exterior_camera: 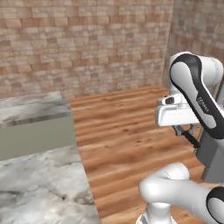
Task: Retrieve the butter from the fridge and place it on a plate on the dining table. Then retrieve the butter knife by the fridge and place it near the plate.
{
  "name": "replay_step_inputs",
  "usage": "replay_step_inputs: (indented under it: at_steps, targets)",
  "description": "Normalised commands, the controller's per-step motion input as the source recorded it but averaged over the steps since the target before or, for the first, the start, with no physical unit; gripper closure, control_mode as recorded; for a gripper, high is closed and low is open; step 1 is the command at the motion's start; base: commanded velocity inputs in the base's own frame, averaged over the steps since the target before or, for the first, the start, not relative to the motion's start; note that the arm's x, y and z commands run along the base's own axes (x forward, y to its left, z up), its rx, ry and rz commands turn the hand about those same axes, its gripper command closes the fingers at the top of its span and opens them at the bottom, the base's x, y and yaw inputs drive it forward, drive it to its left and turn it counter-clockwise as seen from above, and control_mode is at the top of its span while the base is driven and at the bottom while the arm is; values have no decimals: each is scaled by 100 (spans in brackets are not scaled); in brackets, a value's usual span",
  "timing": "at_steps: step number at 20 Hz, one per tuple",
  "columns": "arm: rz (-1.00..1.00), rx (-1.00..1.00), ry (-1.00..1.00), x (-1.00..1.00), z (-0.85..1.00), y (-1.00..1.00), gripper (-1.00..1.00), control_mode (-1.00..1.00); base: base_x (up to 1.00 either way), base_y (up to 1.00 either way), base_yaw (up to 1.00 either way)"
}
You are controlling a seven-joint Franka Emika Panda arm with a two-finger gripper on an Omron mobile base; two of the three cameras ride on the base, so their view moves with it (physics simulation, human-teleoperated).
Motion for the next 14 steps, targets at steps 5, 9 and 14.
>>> replay_step_inputs:
  at_steps: [5, 9, 14]
  targets:
    - [0, 0, 0, 0, 0, 0, 100, 100, 80, 23, 1]
    - [0, 0, 0, 0, 0, 0, 100, 100, 84, 34, 0]
    - [0, 0, 0, 0, 0, 0, 100, 100, 97, 32, 1]
